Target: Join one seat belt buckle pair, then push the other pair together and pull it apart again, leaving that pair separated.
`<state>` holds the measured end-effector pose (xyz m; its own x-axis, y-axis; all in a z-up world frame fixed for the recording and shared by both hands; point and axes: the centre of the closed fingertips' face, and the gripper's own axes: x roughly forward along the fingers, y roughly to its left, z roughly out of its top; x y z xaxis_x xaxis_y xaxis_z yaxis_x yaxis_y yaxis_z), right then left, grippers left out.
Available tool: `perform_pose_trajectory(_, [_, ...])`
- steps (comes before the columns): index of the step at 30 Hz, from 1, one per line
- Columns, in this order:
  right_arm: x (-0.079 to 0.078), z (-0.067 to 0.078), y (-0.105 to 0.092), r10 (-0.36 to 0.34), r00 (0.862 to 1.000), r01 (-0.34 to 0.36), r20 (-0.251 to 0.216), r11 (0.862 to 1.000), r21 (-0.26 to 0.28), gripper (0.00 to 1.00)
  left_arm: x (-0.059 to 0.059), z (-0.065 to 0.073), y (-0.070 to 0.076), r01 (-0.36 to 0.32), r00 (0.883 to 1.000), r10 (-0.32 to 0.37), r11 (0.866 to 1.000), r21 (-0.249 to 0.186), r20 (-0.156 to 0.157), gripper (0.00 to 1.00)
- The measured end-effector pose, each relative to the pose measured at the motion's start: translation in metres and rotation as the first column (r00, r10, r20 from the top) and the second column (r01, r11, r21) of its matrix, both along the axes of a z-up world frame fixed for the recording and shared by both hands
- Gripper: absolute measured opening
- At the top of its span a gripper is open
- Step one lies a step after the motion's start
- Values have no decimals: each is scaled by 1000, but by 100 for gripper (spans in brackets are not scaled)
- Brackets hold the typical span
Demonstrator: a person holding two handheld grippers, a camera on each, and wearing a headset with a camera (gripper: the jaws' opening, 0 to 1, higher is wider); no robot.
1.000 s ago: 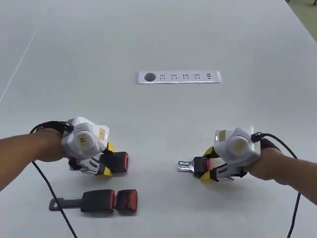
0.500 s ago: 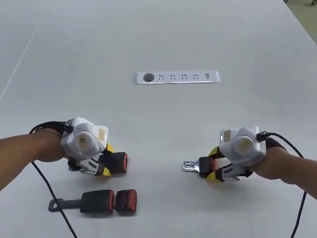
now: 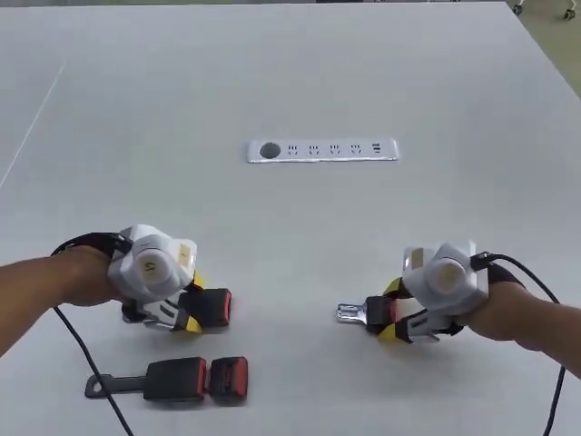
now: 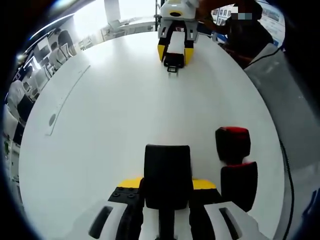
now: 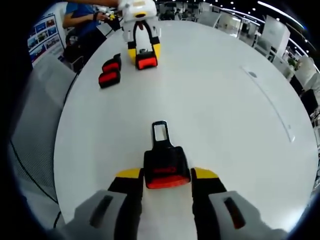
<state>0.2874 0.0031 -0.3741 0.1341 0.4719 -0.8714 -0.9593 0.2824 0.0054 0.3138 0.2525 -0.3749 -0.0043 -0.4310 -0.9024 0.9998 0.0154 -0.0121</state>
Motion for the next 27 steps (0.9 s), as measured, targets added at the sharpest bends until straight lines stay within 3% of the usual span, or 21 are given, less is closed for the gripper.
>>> perform_pose_trajectory(1, [2, -1, -3, -8, 1000, 8, 19, 1000, -11, 46, 0, 1, -1, -16, 1000, 16, 1000, 1, 2, 37])
perform_pose_trajectory(3, [3, 2, 0, -73, 997, 72, 20, 997, 36, 53, -4, 3, 0, -51, 998, 51, 999, 0, -28, 46])
perform_pose_trajectory(5, [8, 8, 0, -99, 993, 96, 60, 994, 59, 56, -8, 10, -4, -76, 996, 74, 996, -45, -50, 55])
perform_pose_trajectory(7, [10, 12, 0, -138, 988, 132, 76, 988, 85, 57, -4, 16, -7, -155, 987, 150, 985, -82, -58, 62])
perform_pose_trajectory(10, [15, 20, 1, -228, 967, 212, 111, 968, 138, 65, 2, 26, -9, -232, 972, 227, 964, -126, -52, 69])
perform_pose_trajectory(12, [18, 26, -1, -289, 948, 266, 133, 950, 166, 69, 7, 31, -9, -253, 967, 253, 953, -165, -22, 76])
perform_pose_trajectory(16, [22, 36, -5, -412, 898, 374, 153, 899, 228, 76, 10, 47, -10, -368, 928, 370, 900, -234, -36, 78])
perform_pose_trajectory(17, [22, 38, -7, -447, 882, 405, 148, 881, 244, 77, 8, 50, -9, -427, 903, 425, 872, -238, -60, 78])
perform_pose_trajectory(18, [21, 39, -7, -470, 872, 427, 138, 867, 255, 78, 8, 51, -8, -460, 887, 457, 853, -248, -72, 78])
perform_pose_trajectory(21, [20, 46, -8, -513, 843, 461, 162, 843, 276, 81, 11, 57, -6, -513, 852, 521, 807, -294, -55, 78])
perform_pose_trajectory(22, [21, 48, -9, -533, 830, 475, 164, 830, 292, 82, 10, 61, -5, -544, 831, 552, 778, -313, -70, 78])
perform_pose_trajectory(23, [20, 51, -10, -564, 811, 504, 154, 808, 306, 83, 10, 63, -5, -560, 819, 568, 762, -326, -80, 79])
perform_pose_trajectory(24, [20, 52, -11, -583, 798, 522, 149, 794, 311, 85, 10, 68, -4, -585, 798, 597, 733, -348, -83, 79])
perform_pose_trajectory(25, [19, 55, -13, -599, 785, 534, 155, 783, 320, 86, 9, 70, -3, -603, 782, 616, 712, -359, -93, 80])
perform_pose_trajectory(26, [18, 57, -13, -601, 783, 534, 161, 781, 324, 87, 6, 75, -4, -641, 754, 643, 672, -371, -139, 82])
perform_pose_trajectory(27, [16, 60, -14, -615, 772, 543, 163, 771, 333, 88, 4, 77, -6, -651, 745, 649, 656, -383, -156, 84])
